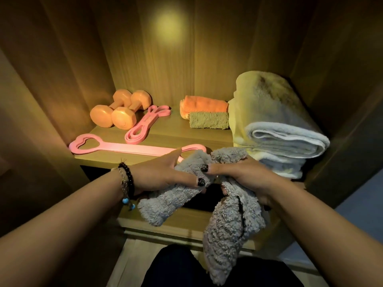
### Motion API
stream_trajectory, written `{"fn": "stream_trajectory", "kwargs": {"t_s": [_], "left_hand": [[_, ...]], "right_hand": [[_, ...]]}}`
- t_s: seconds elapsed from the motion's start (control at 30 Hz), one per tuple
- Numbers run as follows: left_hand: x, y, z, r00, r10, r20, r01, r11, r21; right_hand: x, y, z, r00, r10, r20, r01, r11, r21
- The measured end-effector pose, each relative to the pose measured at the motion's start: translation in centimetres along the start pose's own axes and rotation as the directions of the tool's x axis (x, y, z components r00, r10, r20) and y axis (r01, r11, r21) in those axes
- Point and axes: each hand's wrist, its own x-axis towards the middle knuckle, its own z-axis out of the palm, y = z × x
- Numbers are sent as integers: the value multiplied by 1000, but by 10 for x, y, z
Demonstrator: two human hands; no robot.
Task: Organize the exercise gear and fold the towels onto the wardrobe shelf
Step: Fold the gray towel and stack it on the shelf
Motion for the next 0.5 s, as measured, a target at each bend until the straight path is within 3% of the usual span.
{"fn": "stream_trajectory", "kwargs": {"t_s": [0.1, 0.2, 0.3, 0.4, 0.5], "left_hand": [[13, 5, -17, 999, 0, 45, 0, 1000, -1], [26, -2, -42, 998, -62, -16, 62, 998, -19], [44, -20, -61, 981, -88, -172, 41, 965, -258], [71, -27, -63, 913, -113, -393, -83, 889, -450], [110, -27, -66, 843, -176, -509, -96, 881, -463]], "right_hand": [[22, 9, 2, 978, -21, -209, 34, 998, 60], [48, 15, 5, 909, 38, -415, 23, 990, 141], [71, 15, 4, 864, 118, -489, 6, 970, 244], [93, 18, 1, 809, 143, -570, 17, 964, 267], [113, 16, 4, 749, 166, -642, 3, 967, 253]]}}
